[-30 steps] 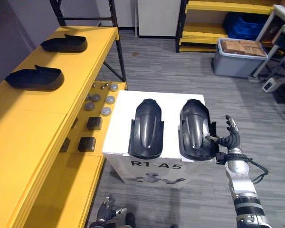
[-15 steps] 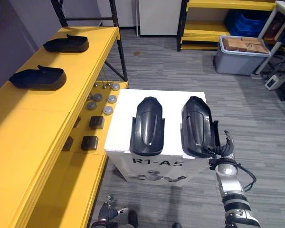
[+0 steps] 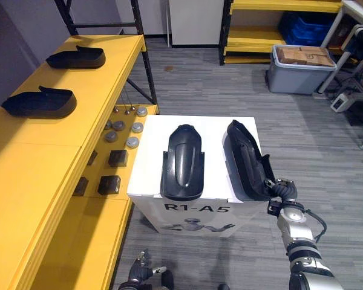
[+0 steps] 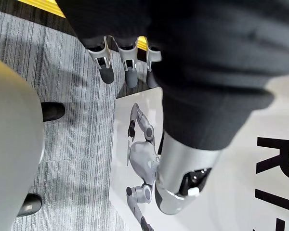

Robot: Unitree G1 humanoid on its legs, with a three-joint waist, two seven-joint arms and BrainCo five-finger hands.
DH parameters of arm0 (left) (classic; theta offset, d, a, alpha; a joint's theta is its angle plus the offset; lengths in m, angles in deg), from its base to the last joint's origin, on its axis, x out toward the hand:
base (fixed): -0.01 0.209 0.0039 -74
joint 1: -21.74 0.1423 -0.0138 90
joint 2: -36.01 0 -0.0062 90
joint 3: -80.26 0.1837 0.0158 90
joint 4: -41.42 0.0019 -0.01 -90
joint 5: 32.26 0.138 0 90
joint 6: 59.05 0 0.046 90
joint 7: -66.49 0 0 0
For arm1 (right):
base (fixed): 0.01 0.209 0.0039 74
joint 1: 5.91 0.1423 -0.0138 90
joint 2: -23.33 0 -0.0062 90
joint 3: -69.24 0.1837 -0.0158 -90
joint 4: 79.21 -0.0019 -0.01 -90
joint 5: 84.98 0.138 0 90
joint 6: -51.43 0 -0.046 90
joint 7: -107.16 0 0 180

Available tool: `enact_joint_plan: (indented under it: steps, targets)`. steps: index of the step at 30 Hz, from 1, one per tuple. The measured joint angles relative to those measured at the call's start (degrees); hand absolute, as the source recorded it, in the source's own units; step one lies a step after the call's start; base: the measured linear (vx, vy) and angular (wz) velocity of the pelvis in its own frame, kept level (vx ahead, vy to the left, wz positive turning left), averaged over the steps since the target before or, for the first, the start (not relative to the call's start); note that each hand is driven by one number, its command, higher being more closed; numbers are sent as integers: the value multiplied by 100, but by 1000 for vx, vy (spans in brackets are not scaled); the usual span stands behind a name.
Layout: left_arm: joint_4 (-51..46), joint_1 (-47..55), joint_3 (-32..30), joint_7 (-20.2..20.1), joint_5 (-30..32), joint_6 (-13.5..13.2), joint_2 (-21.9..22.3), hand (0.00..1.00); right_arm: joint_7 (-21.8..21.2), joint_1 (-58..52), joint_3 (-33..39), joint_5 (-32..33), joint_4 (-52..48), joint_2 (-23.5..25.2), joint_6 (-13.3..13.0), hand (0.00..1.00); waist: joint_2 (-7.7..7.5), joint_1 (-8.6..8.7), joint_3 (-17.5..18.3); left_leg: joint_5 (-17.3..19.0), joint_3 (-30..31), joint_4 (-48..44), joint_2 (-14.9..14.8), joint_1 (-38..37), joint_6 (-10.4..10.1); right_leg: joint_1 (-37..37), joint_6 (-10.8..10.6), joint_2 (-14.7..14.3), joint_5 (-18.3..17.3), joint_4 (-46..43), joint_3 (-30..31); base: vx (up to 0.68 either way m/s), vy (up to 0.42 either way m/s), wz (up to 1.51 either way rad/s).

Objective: Walk over and take plastic housings, then place them on the shelf

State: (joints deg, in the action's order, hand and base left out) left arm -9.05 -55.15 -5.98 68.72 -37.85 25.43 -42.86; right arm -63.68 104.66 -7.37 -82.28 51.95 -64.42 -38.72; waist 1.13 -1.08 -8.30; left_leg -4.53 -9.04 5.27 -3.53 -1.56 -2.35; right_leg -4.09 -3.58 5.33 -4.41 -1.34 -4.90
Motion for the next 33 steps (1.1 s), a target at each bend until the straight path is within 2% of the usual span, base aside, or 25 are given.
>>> enact_joint_plan:
  steps: [5, 9, 13, 15, 24, 27, 33]
  targets:
    - [-259, 13, -19, 15, -6, 24, -14, 0, 21, -186, -102, -105, -570, 97, 72, 100, -5, -3, -3, 18, -36, -4, -20, -11, -24, 13, 0, -15, 1, 0, 71, -5, 0, -4]
    - [-1206, 133, -231, 29, -146, 16, 12, 0, 229, -545, 28, -479, -1788, 263, 74, 100, -8, -6, -5, 18, -11, -23, -16, -1, -24, 17, 0, -12, 1, -1, 56, 0, 0, 0]
    - [-2133, 147, -462, 119, -217, -52, 67, 0, 427, -826, 224, -785, -2555, 358, 75, 100, -7, 12, -5, 14, 25, -27, -20, 30, -18, 23, -1, -11, 2, -4, 24, -8, 1, 4]
    - [-2956, 190, -652, 199, -248, -96, 213, 0, 623, -987, 402, -1045, -3136, 455, 74, 100, -7, 56, -4, 12, 89, -28, -12, 42, -17, 12, -2, -7, 3, -15, -37, -6, 1, 11]
    - [-4761, 50, -769, 429, -451, -370, 356, 0, 796, -994, 244, -1696, -4329, 705, 7, 100, -4, 43, 1, 11, 143, -30, -10, 25, -14, -40, -4, -6, 2, -26, -75, -5, 1, 4]
    - [-5336, -143, -418, 462, -551, -516, 365, 0, 789, -995, -125, -1895, -4523, 736, -11, 100, -2, 33, 18, 7, 177, -30, 2, -6, -8, -109, -6, 3, 1, -34, -103, -6, 2, 5]
    - [-5460, -713, 604, 390, -1140, -522, 339, 0, 743, -990, -964, -1992, -4813, 755, -113, 100, -1, 38, 46, -14, 270, -30, 13, -12, 19, -82, -20, 11, -9, -121, -194, -33, -1, 8]
